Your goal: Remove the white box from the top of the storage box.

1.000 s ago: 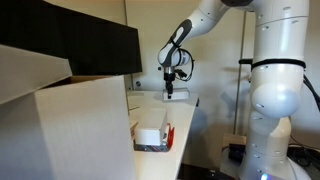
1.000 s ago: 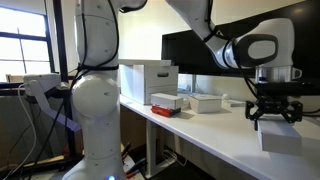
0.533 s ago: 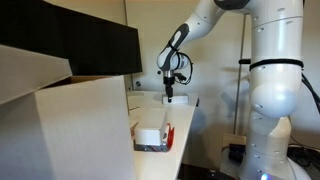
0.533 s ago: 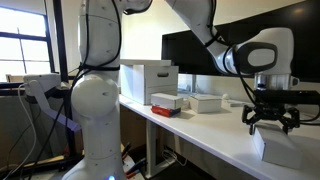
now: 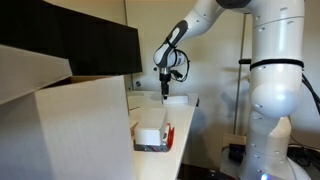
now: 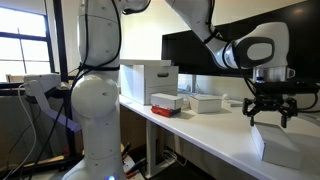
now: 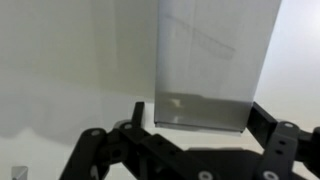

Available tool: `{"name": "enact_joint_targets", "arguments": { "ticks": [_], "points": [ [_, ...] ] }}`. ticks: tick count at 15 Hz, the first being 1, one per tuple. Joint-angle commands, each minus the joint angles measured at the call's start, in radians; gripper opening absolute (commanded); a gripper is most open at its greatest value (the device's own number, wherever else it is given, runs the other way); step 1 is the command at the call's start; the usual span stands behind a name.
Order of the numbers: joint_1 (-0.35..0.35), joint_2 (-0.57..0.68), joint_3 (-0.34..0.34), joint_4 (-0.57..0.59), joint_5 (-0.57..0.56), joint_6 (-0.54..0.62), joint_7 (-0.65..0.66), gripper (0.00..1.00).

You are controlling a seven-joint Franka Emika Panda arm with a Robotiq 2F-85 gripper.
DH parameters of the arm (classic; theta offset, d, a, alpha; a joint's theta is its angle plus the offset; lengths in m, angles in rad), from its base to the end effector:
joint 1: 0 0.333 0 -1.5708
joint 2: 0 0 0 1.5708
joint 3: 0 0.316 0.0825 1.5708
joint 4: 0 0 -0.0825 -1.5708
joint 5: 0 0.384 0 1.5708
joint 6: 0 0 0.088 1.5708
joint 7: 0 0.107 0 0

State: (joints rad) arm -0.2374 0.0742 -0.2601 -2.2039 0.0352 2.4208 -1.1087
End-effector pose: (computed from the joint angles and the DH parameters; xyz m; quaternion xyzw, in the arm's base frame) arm 0.4869 -0.2631 0.3632 0.9545 0.2893 0.0526 0.0501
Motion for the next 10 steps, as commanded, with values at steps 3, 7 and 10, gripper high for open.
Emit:
{"name": "enact_joint_targets", "arguments": {
  "ticks": [3, 7, 10],
  "points": [
    [0.004, -0.073, 0.036, 0.022, 0.016, -0.039, -0.041, 1.0],
    [0.03, -0.134, 0.058, 0.052, 0.077, -0.173, -0.068, 1.0],
    [0.058, -0.188, 0.063, 0.071, 0.104, -0.34, -0.064, 1.0]
  ]
}}
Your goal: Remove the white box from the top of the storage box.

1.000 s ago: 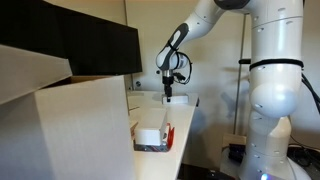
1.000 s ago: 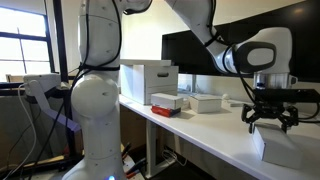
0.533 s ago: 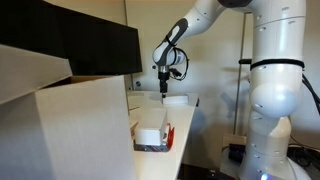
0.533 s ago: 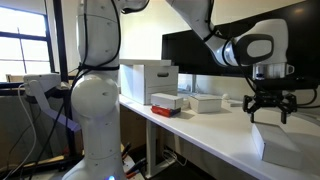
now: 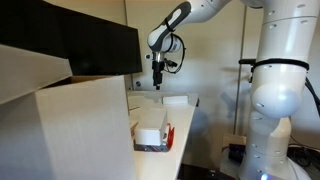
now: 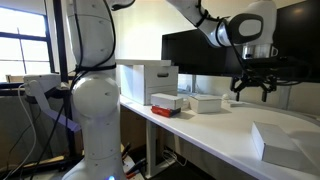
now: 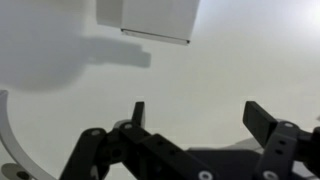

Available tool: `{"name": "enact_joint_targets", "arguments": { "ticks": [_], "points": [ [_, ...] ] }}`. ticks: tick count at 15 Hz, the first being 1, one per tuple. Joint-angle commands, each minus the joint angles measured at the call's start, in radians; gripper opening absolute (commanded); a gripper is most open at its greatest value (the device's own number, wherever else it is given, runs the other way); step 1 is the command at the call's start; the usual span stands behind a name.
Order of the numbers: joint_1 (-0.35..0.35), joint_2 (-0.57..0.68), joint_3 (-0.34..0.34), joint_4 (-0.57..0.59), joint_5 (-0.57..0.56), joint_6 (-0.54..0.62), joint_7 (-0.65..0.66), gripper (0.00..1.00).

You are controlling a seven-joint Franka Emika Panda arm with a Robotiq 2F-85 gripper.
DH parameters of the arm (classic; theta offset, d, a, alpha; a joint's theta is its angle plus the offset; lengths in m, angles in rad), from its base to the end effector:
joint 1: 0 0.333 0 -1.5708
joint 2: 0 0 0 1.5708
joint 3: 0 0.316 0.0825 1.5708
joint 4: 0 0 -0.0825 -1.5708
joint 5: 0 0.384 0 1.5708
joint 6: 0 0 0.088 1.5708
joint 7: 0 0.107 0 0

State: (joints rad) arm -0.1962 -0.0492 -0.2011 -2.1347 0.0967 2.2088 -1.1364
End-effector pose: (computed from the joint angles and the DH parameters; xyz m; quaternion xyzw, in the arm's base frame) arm 0.5010 -0.2077 0.4397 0.9391 0.3353 0.0754 0.0096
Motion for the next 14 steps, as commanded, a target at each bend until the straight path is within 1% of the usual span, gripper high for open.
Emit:
{"name": "enact_joint_targets", "arguments": {
  "ticks": [1, 5, 10, 11, 14],
  "points": [
    [0.027, -0.086, 0.008, 0.011, 0.025, -0.188, -0.016, 1.0],
    [0.061, -0.146, 0.016, 0.039, -0.001, -0.333, 0.011, 1.0],
    [0.089, -0.19, 0.032, 0.045, -0.023, -0.452, 0.055, 1.0],
    [0.09, -0.17, 0.017, 0.051, 0.001, -0.414, 0.02, 1.0],
    [0.093, -0.171, 0.017, 0.051, 0.001, -0.42, 0.022, 1.0]
  ]
}}
